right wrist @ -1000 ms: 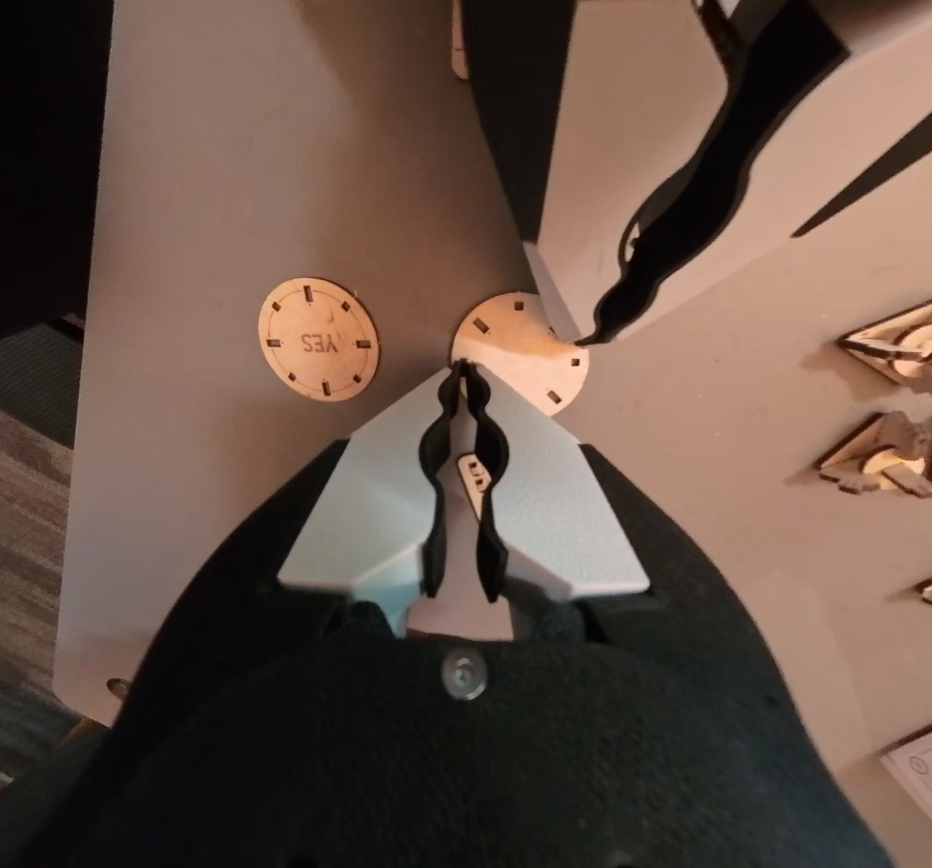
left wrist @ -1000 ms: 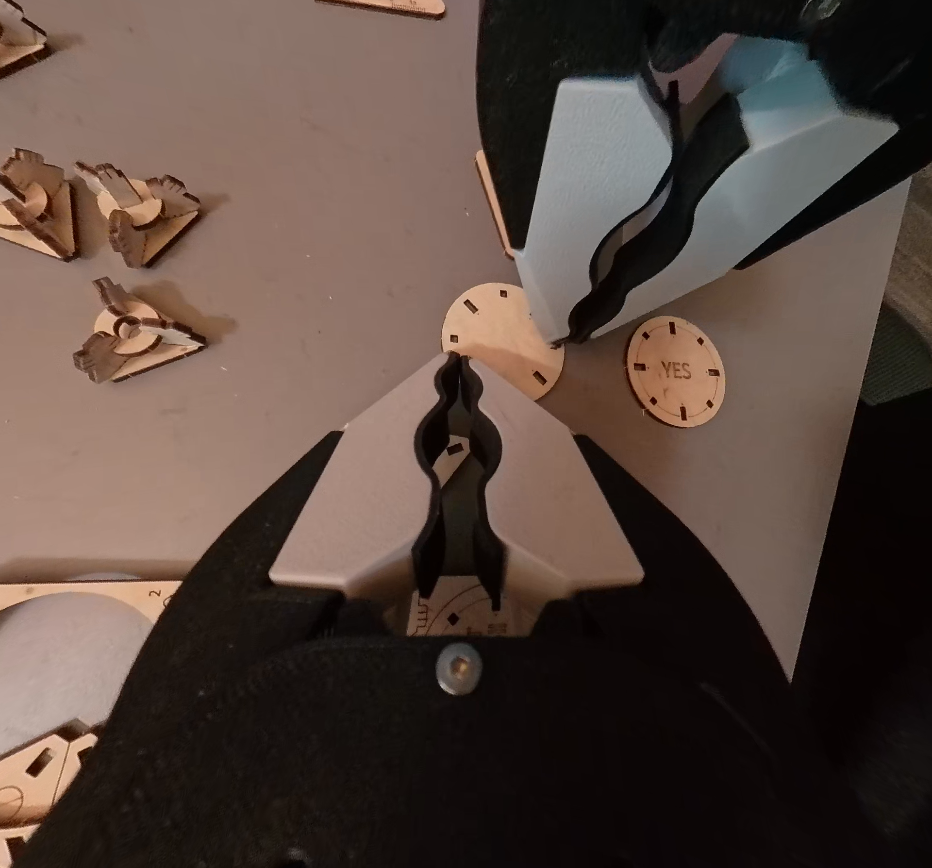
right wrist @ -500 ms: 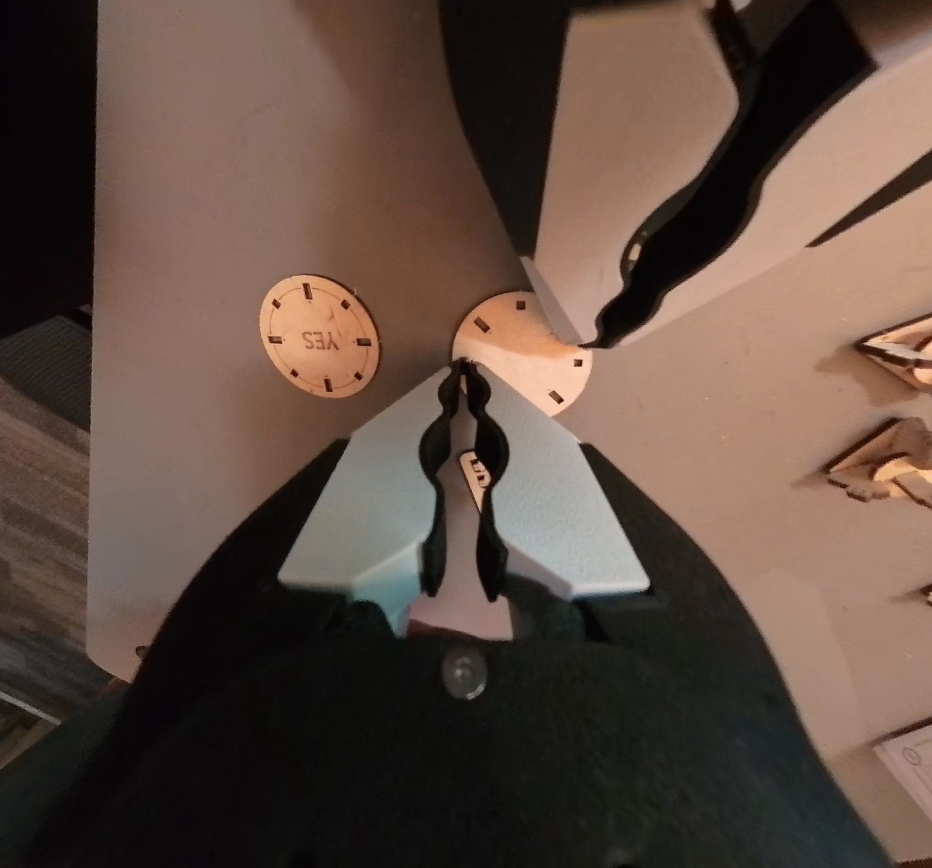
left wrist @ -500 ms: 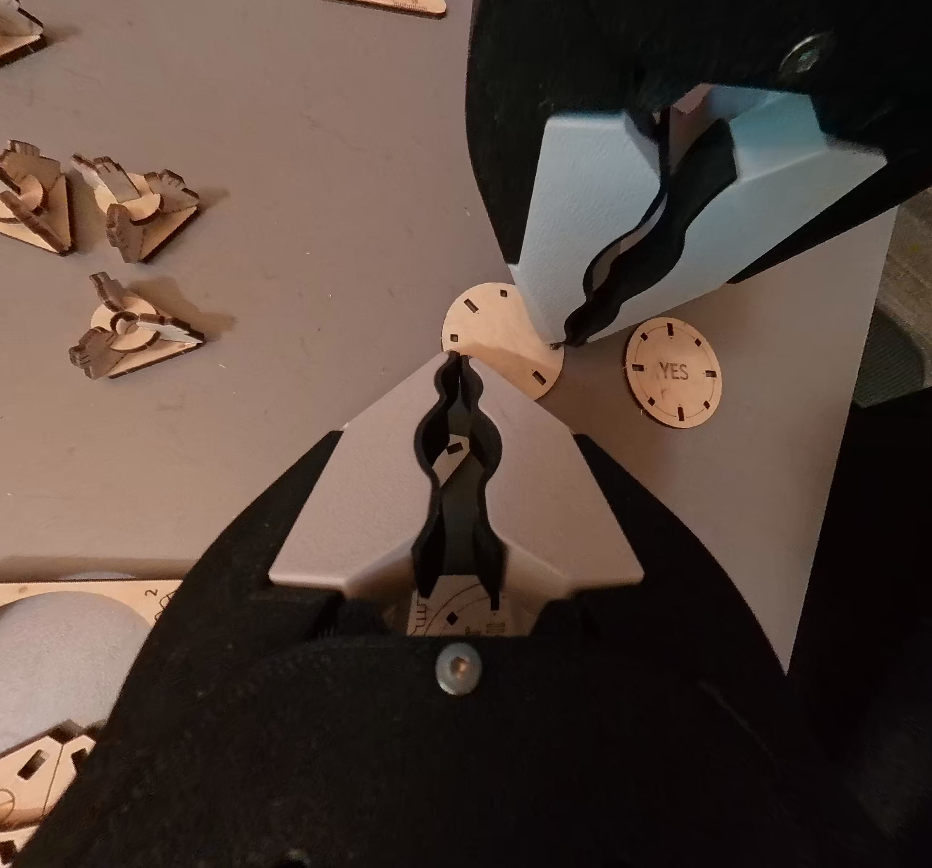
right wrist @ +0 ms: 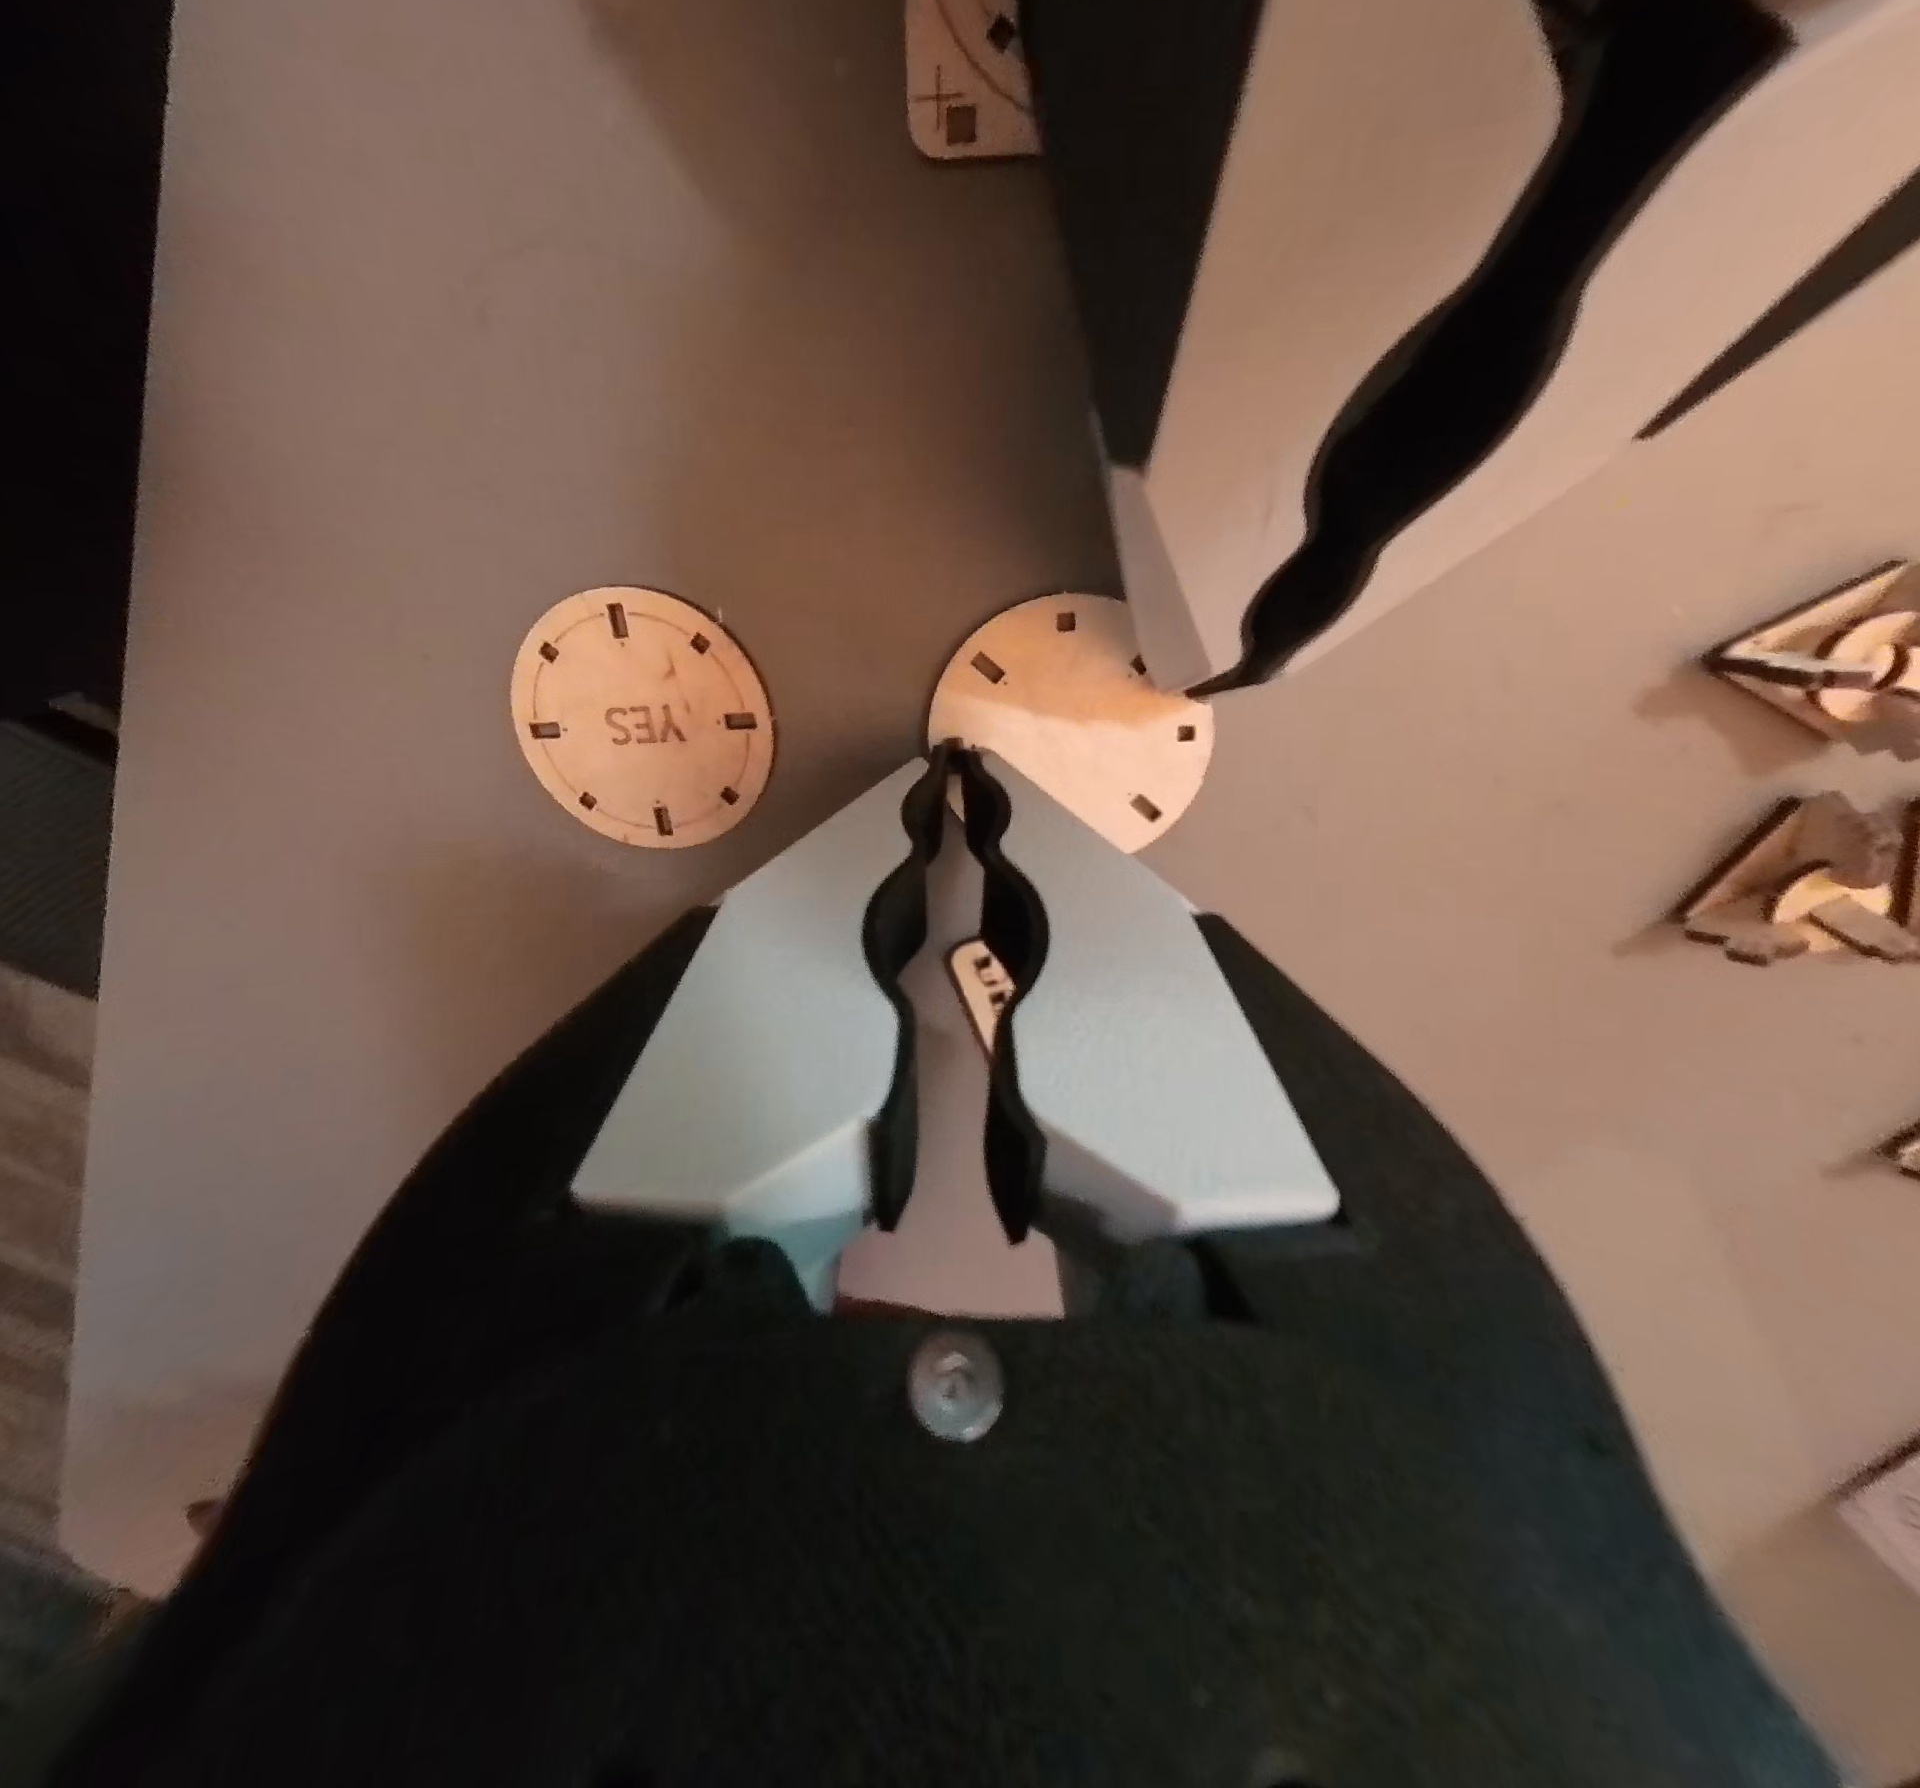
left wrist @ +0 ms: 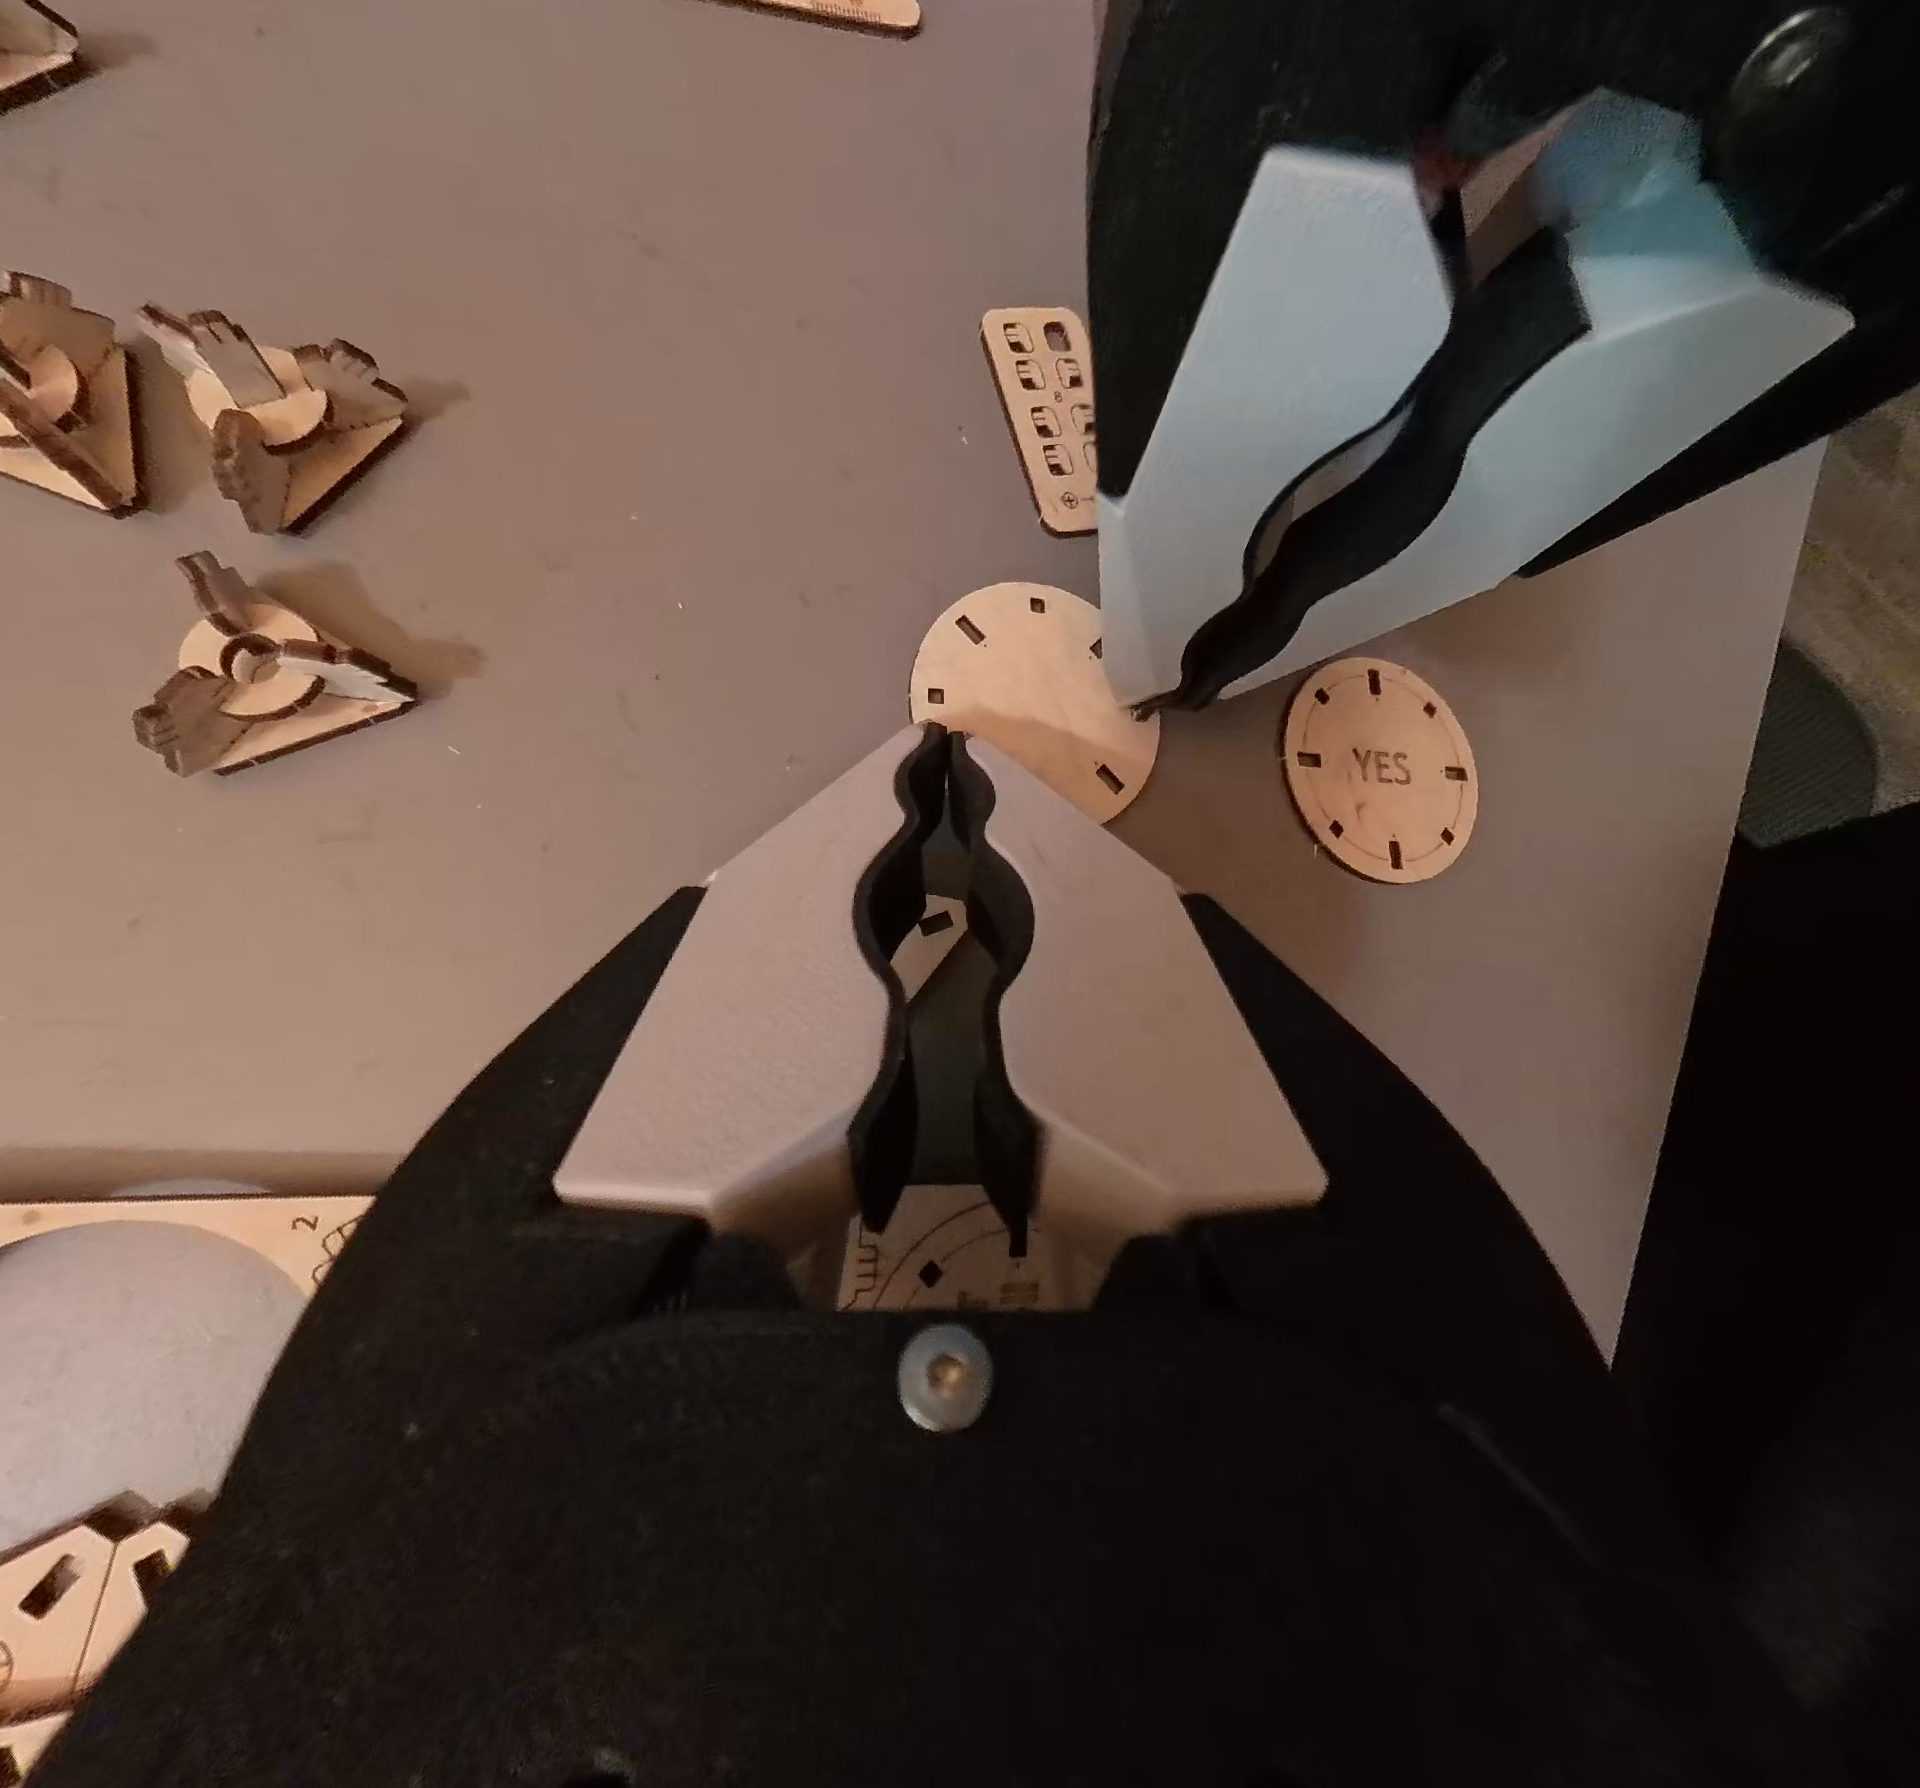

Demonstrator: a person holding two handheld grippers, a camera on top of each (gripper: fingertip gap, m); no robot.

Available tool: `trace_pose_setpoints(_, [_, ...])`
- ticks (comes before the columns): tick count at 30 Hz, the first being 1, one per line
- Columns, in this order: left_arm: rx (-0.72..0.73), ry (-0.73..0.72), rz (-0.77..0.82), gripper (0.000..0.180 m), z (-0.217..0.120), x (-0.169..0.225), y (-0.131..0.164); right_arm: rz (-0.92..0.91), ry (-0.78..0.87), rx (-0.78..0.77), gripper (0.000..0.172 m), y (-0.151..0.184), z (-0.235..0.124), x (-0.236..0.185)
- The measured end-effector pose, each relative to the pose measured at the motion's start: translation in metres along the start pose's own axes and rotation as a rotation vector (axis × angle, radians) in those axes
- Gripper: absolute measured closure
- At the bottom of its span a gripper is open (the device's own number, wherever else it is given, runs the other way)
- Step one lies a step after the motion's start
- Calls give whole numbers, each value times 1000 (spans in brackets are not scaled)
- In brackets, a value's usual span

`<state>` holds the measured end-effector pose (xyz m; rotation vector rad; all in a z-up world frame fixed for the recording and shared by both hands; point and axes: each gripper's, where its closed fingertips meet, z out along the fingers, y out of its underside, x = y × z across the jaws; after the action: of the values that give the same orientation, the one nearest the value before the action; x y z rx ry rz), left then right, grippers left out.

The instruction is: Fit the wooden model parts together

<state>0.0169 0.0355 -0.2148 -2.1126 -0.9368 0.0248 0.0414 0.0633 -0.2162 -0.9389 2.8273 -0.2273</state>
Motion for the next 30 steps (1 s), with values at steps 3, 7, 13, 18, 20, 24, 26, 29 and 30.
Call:
trace_pose_setpoints(3, [0, 2, -2, 180, 0, 0, 0, 29, 11, 55, 171, 0, 0, 0])
trace_pose_setpoints(7, [0, 6, -6, 180, 0, 0, 0, 30, 32, 118, 170, -1, -1, 0])
trace_pose_setpoints(13, [1, 13, -13, 180, 0, 0, 0, 49, 36, 199, 168, 0, -1, 0])
trace_pose_setpoints(18, [1, 16, -16, 180, 0, 0, 0, 41, 53, 217, 165, 0, -1, -1])
trace_pose_setpoints(20, [1, 18, -18, 180, 0, 0, 0, 30, 66, 227, 166, -2, -2, 0])
trace_pose_setpoints(24, [1, 17, -18, 180, 0, 0, 0, 9, 94, 233, 169, -4, -3, 2])
trace_pose_setpoints(26, [1, 18, -18, 180, 0, 0, 0, 0, 90, 227, 169, -4, -3, 1])
trace_pose_setpoints(29, [1, 18, -19, 180, 0, 0, 0, 1, 88, 221, 169, -4, -3, 1])
trace_pose_setpoints(30, [1, 18, -19, 180, 0, 0, 0, 2, 89, 221, 170, -4, -2, 1])
